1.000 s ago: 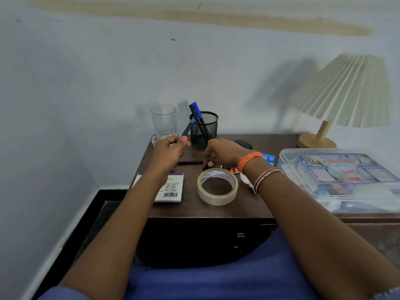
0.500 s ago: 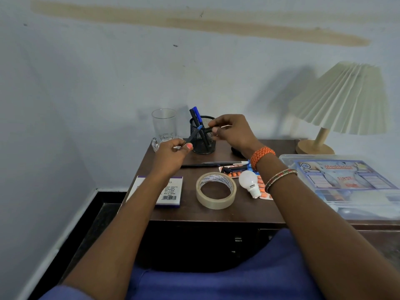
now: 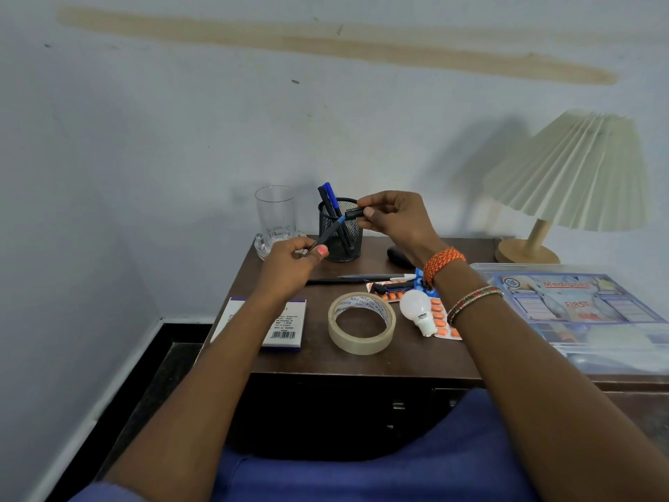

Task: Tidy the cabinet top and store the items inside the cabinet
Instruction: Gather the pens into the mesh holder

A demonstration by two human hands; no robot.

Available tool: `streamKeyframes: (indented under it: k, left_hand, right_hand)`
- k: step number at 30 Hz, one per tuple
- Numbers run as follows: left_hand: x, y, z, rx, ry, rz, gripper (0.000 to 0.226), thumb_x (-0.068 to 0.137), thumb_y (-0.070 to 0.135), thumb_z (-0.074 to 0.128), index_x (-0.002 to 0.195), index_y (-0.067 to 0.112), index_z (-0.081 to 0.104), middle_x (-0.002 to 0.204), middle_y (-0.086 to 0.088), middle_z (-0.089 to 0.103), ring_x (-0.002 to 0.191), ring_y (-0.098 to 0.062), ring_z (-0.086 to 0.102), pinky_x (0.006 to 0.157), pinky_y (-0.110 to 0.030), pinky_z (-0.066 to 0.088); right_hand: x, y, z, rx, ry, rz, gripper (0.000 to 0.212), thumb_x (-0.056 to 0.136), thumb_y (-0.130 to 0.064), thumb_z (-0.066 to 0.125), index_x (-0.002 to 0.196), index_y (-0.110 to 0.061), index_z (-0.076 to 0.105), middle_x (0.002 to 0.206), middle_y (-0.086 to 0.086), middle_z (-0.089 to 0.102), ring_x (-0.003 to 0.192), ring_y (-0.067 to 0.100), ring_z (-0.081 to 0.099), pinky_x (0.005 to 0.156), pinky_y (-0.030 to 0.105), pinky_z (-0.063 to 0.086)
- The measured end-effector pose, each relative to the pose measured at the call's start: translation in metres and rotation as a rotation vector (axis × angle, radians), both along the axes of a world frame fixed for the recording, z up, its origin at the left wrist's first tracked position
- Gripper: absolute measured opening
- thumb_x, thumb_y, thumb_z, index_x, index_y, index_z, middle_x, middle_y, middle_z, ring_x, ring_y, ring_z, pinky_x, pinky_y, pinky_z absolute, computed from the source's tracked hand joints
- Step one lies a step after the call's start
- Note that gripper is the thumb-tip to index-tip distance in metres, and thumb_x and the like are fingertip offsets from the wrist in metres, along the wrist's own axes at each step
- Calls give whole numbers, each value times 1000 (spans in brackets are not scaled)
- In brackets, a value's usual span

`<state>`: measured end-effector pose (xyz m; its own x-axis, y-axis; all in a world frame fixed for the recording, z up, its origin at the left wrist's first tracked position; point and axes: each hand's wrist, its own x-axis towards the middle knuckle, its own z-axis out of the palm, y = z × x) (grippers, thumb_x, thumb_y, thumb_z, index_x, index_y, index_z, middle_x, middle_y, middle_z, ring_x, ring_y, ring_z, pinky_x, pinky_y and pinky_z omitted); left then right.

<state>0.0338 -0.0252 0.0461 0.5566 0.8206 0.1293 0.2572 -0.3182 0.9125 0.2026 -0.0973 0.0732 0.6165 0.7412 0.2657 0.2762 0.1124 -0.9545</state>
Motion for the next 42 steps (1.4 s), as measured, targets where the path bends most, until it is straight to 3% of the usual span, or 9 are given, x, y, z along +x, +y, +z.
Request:
streamKeyframes:
  k: [9, 18, 21, 23, 27, 29, 31, 37, 42]
  left_hand:
    - [-2, -6, 5, 24, 35, -28, 21, 93, 28, 56, 109, 17, 65, 95, -1, 57, 89, -14, 50, 73, -28, 39]
    - [-2, 1, -3, 3, 102, -58, 20, 94, 25, 53, 101, 12, 67, 66, 3, 50, 55, -6, 40, 49, -21, 30]
    - [-2, 4, -7, -13, 165, -42, 22, 95, 23, 52, 103, 9, 68, 63, 2, 52, 51, -5, 41, 48, -20, 30]
    - [-1, 7, -9, -10, 182, -20, 23, 95, 23, 52, 105, 9, 67, 63, 2, 55, 53, -6, 43, 50, -20, 32]
    - [2, 9, -11, 5, 189, -19, 21, 94, 24, 53, 104, 10, 66, 65, 3, 58, 58, -7, 47, 51, -20, 36]
    - [3, 7, -12, 2, 196, -36, 18, 94, 24, 54, 103, 12, 64, 65, 3, 58, 56, -8, 47, 46, -20, 35]
    - [4, 7, -11, -1, 199, -52, 19, 94, 24, 54, 105, 12, 64, 64, 2, 58, 54, -8, 47, 45, -19, 35]
    - [2, 7, -9, 1, 209, -88, 24, 96, 27, 49, 111, 15, 65, 65, 2, 58, 53, -6, 46, 42, -15, 33]
    - [6, 4, -9, -38, 234, -139, 24, 98, 26, 47, 109, 15, 65, 65, 0, 58, 51, -11, 43, 45, -20, 34]
  right_hand:
    - [0, 0, 2, -11, 5, 42, 19, 89, 9, 55, 105, 1, 59, 97, 24, 66, 72, 14, 68, 67, 17, 57]
    - [6, -2, -4, -3, 124, -88, 18, 88, 5, 58, 105, 7, 63, 81, 11, 65, 72, 14, 66, 65, 16, 58]
    - [14, -4, -11, -128, -9, -165, 15, 88, 3, 60, 101, 5, 67, 90, 17, 68, 79, 19, 68, 68, 19, 59]
    - [16, -5, -18, -288, -60, -108, 13, 86, 3, 62, 97, 4, 69, 92, 16, 69, 88, 24, 68, 76, 25, 59]
    - [6, -3, -27, -544, -143, 33, 6, 85, 5, 62, 85, 2, 68, 88, 12, 66, 86, 23, 66, 74, 23, 58]
    - [1, -2, -29, -623, -322, 46, 11, 86, 0, 63, 94, 4, 69, 88, 9, 65, 72, 12, 62, 59, 8, 51]
    - [-1, -1, -30, -671, -440, 50, 16, 87, -3, 63, 100, 3, 69, 87, 7, 63, 63, 7, 57, 50, 8, 42]
    - [21, -9, -25, -771, -666, -88, 21, 79, 0, 61, 90, -13, 73, 102, 15, 69, 93, 29, 66, 85, 39, 55]
    - [18, -16, -31, -1035, -857, 41, 23, 80, -4, 63, 100, -10, 71, 111, 12, 66, 101, 31, 61, 88, 45, 54]
